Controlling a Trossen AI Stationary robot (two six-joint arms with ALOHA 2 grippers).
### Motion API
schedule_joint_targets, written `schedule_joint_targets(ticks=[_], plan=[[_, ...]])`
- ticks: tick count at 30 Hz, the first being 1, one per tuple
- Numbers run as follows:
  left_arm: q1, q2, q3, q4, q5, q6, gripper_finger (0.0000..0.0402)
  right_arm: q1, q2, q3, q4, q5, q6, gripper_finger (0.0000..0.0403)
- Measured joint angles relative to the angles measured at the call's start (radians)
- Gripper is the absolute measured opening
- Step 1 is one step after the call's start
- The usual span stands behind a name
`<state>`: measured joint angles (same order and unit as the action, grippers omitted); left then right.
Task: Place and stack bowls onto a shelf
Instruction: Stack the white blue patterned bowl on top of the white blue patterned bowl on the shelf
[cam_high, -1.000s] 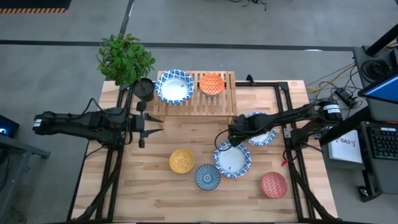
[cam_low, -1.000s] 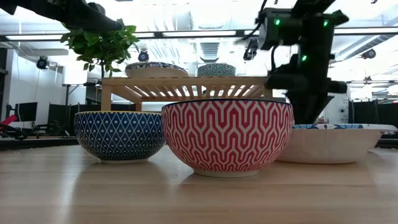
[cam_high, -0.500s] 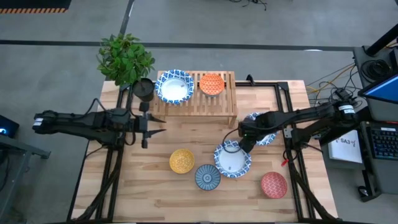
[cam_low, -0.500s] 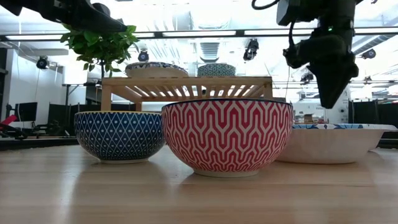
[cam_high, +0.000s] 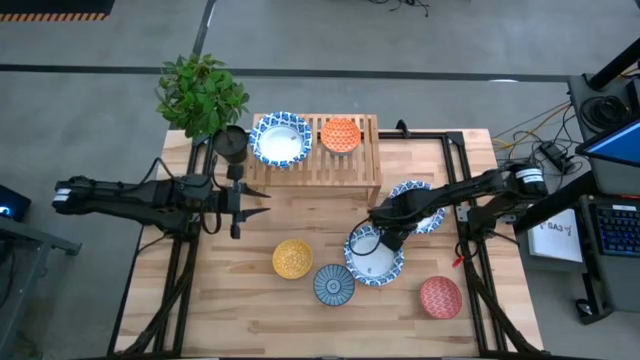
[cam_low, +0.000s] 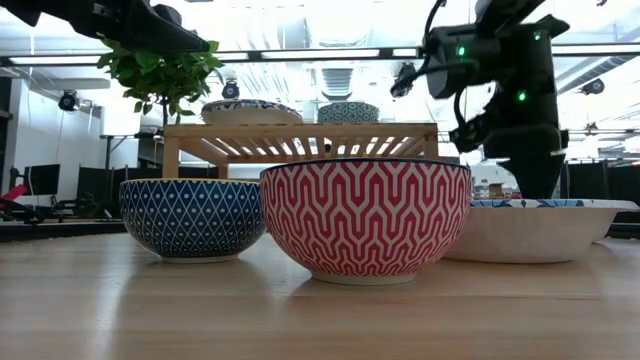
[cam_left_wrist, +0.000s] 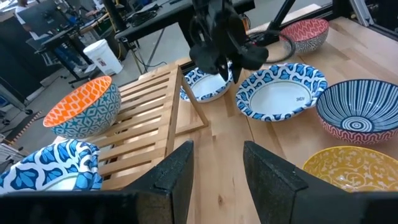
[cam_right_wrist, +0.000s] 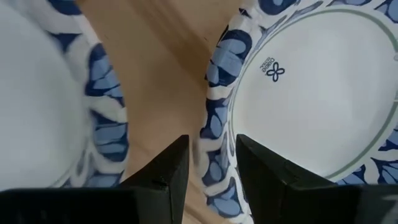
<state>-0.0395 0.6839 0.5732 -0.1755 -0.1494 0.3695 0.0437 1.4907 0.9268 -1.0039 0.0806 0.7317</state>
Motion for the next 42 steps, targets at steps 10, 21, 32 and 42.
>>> schedule_joint_targets(ticks=[10, 21, 32, 42], plan=[[0.0, -0.03, 0.0, 0.003, 0.0, -0.005, 0.0122, 0.0, 0.007, 0.0, -0.007, 0.002, -0.005, 0.0044], [0.0, -0.053, 0.002, 0.003, 0.0, -0.013, 0.0122, 0.0, -0.088, 0.117, -0.161, 0.058, 0.025, 0.0013], [0.0, -0.064, 0.002, 0.003, 0.0, -0.016, 0.0122, 0.011, -0.169, 0.475, -0.435, 0.447, 0.044, 0.0012], [0.0, -0.077, 0.002, 0.002, 0.0, -0.022, 0.0122, 0.011, -0.117, 0.752, -0.42, 0.725, -0.251, 0.0012]])
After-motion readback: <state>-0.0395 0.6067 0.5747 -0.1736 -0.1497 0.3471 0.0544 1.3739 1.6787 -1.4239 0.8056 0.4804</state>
